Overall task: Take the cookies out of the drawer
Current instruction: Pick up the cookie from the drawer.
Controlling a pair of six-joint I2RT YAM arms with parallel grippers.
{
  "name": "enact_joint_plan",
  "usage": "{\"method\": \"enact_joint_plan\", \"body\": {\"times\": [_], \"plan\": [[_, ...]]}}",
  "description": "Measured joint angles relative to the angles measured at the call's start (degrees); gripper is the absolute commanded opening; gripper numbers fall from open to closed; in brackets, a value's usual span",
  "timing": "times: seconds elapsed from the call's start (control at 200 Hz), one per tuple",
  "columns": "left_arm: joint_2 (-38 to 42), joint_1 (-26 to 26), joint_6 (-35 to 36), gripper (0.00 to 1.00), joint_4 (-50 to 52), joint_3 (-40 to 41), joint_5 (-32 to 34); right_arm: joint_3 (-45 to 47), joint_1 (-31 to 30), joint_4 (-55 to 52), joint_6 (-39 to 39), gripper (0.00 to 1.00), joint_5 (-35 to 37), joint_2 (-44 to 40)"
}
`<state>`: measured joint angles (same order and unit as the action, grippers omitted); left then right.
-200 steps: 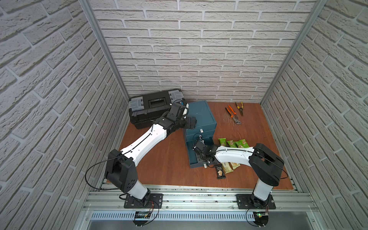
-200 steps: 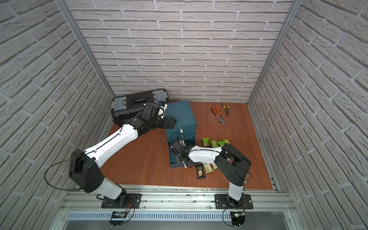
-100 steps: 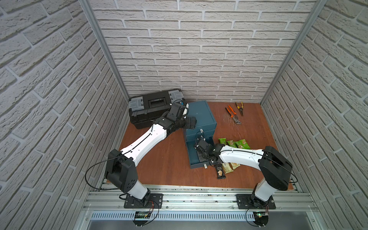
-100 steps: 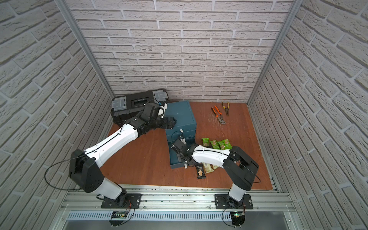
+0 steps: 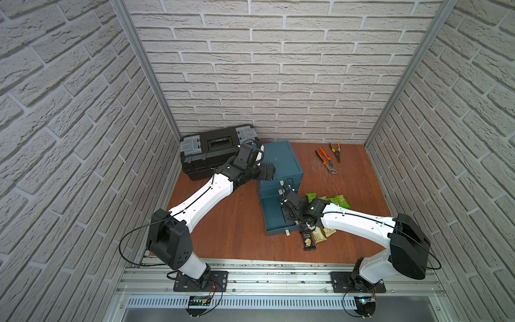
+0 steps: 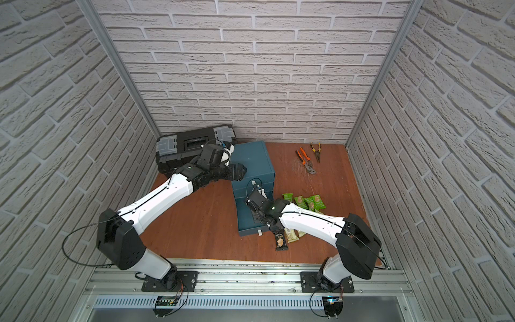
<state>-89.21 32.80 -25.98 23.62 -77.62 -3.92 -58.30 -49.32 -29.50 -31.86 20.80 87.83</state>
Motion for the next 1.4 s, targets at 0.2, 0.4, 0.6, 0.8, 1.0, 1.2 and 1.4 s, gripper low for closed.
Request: {"method": "enact_joint_plan", "body": {"times": [0.2, 0.4, 0.6, 0.8, 1.0, 1.2, 1.4], "plan": [[0.0, 0.0, 0.1, 0.99, 0.0, 0.0, -0.1, -0.4, 0.6, -1.1, -1.2, 0.64, -1.0, 6.2], [-0.1, 0.0, 0.3, 0.99, -0.1, 0.0, -0.5, -1.0, 1.4, -2.7, -2.5, 0.64, -1.5, 10.5], [-0.5, -0.3, 0.7, 0.98, -0.9, 0.0, -1.5, -1.9, 1.7, -2.0, -3.7, 0.6, -1.7, 12.6], [-0.5, -0.4, 0.7, 0.98, -1.0, 0.0, -1.9, -2.3, 1.8, -0.9, -4.3, 0.45, -1.0, 13.3], [-0.5, -0.4, 0.7, 0.99, -0.9, 0.0, -1.9, -2.2, 1.9, 1.8, -4.1, 0.13, -0.2, 13.5], [-0.5, -0.5, 0.7, 0.99, -1.0, 0.0, -1.9, -2.2, 1.9, 3.2, -2.9, 0.02, -0.2, 13.2], [-0.5, -0.5, 0.7, 0.99, -1.0, 0.0, -1.9, -2.2, 1.9, 1.3, -1.2, 0.02, -0.5, 9.9]]}}
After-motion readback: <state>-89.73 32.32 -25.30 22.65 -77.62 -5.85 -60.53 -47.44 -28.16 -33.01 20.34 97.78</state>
